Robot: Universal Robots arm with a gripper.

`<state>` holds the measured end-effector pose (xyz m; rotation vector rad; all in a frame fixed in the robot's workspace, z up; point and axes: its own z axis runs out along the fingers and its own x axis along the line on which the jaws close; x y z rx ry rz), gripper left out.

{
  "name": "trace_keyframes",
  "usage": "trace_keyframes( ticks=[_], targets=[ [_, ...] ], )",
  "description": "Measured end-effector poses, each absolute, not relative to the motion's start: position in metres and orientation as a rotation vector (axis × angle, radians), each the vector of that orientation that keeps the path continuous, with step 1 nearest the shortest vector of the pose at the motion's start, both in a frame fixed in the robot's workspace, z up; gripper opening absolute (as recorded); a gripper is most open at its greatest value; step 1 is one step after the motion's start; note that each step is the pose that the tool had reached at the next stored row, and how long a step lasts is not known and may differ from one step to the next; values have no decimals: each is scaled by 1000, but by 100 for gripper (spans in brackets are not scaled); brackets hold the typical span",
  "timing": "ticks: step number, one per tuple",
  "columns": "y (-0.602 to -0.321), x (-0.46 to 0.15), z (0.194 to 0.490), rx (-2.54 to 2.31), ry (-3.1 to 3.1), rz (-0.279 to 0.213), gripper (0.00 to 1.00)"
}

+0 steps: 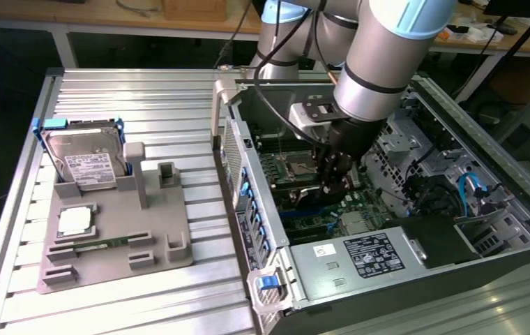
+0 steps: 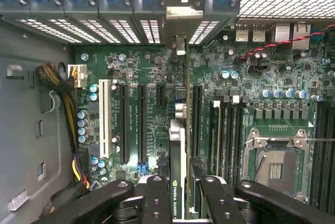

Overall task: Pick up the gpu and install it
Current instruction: 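Insert the gpu into the slot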

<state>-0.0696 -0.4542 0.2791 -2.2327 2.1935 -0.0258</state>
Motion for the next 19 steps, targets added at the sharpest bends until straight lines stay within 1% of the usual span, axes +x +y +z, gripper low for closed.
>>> trace_keyframes(
  ticks=[19],
  targets=[
    [-457, -75, 274, -2233, 2194, -26, 27]
  ],
)
